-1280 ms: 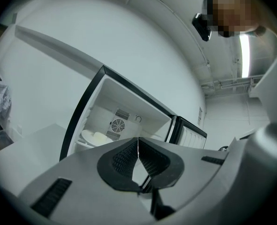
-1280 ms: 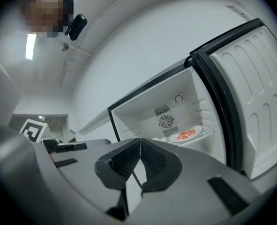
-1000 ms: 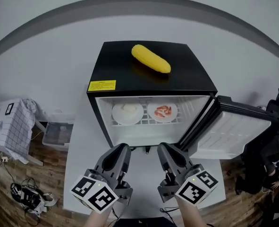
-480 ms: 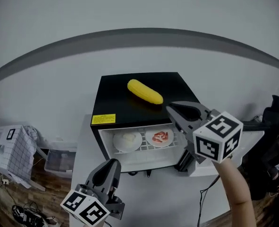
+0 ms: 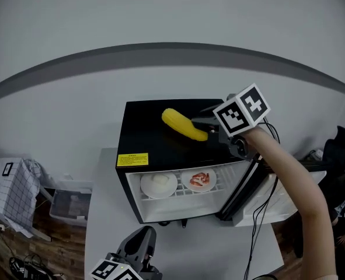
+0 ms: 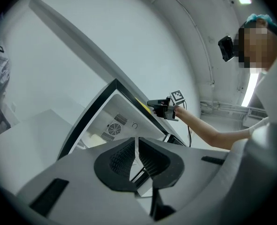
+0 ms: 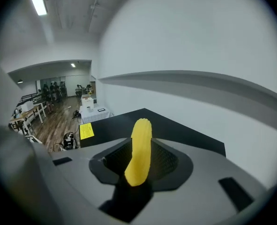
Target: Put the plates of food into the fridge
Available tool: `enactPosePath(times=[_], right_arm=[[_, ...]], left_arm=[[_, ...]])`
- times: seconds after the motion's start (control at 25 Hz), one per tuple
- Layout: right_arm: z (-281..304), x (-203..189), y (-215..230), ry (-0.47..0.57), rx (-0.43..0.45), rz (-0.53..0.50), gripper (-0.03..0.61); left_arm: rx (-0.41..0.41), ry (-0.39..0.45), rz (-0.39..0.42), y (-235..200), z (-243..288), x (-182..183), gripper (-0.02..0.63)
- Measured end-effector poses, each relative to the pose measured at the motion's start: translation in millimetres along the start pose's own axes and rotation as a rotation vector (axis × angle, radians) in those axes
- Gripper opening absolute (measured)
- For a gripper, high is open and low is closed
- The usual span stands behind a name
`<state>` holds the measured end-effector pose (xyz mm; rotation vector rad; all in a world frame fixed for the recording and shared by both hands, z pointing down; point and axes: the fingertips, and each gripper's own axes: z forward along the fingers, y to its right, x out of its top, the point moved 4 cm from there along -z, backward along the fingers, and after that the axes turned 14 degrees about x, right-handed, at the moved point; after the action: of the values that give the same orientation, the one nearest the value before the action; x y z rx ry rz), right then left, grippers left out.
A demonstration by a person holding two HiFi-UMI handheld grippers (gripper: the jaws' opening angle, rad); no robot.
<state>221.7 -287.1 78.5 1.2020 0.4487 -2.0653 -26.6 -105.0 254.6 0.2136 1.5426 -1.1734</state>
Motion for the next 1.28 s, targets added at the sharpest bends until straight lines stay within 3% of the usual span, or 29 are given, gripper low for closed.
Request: enactPosePath(times=[0.24,0.56,0.84,1.28], right_arm=[[26.1,10.1,12.0,-0.074,0.046,0.023,0.165],[44.3,17.2,20.6,-0.156,0.088,0.093,0.184],[56.5,10.8,20.2,-0.179,0.068,0.122,0.238],[68.1,9.2,21.3,-0.159,0.026,0.141,0.238]], left_arm=[[0.016,-0.013,-0.056,-15.0,0.8,-4.0,0.011],[0.037,-0.032,-0.124,-33.4,2.1,-8.7,0.011],[0.041,-0.048,-0.154,-40.6,7.4,-12.7,0.011],[0.051,-0.048,-0.182,-46.6,3.4,-15.7,0.011]])
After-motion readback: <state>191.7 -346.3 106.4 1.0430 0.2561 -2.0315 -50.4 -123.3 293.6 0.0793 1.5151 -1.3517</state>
